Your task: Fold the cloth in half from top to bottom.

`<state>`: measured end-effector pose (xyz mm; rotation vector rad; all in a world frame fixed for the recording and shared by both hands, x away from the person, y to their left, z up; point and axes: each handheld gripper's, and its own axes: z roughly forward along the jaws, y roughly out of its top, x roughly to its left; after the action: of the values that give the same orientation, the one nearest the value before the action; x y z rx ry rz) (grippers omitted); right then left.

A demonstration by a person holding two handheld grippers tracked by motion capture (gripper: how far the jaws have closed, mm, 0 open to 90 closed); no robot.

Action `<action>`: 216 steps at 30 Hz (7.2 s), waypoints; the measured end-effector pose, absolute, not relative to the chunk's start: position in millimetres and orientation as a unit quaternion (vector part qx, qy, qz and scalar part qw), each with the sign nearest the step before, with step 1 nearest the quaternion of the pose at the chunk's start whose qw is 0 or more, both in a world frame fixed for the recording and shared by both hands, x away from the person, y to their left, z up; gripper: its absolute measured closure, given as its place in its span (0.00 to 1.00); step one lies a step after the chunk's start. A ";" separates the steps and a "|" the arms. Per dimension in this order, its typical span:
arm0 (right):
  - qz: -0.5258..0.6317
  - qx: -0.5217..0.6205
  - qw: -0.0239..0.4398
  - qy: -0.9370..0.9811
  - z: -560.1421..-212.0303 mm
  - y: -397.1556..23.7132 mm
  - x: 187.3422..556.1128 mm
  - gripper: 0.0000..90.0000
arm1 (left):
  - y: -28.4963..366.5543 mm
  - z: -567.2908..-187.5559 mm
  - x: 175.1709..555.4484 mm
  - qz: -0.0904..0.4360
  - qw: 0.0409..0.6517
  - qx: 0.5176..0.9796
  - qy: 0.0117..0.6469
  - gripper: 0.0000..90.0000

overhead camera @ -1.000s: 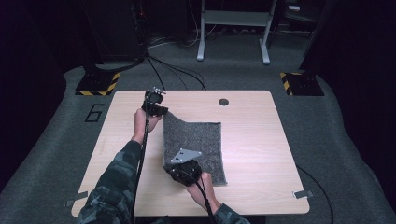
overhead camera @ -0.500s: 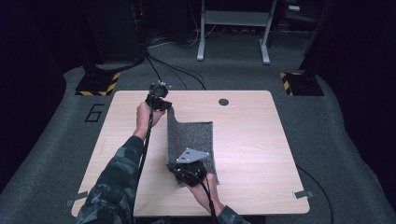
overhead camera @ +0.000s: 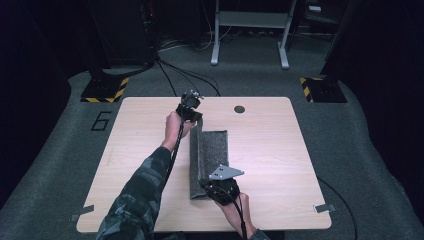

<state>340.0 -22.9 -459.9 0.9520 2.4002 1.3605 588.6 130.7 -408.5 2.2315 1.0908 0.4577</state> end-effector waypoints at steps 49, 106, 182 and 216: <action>0.388 0.448 0.135 0.794 -501.0 -122.4 337.6 0.32 | 118.6 -446.7 578.2 0.155 0.290 0.829 0.453 0.18; 0.301 0.411 0.173 0.843 -511.3 -79.0 395.4 0.16 | 158.2 -509.1 400.2 0.144 0.265 0.874 0.380 0.16; 0.306 0.458 0.101 0.828 -504.1 -45.9 575.9 0.94 | 148.7 -501.4 575.8 0.113 0.294 0.828 0.464 0.92; 0.358 0.436 0.069 0.823 -486.4 -79.8 584.5 0.75 | 145.7 -453.2 538.9 0.164 0.412 0.834 0.328 0.96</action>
<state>584.5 -79.8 -486.4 1.3136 2.4778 1.0775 538.9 145.7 -453.2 2.0997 0.8246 0.4117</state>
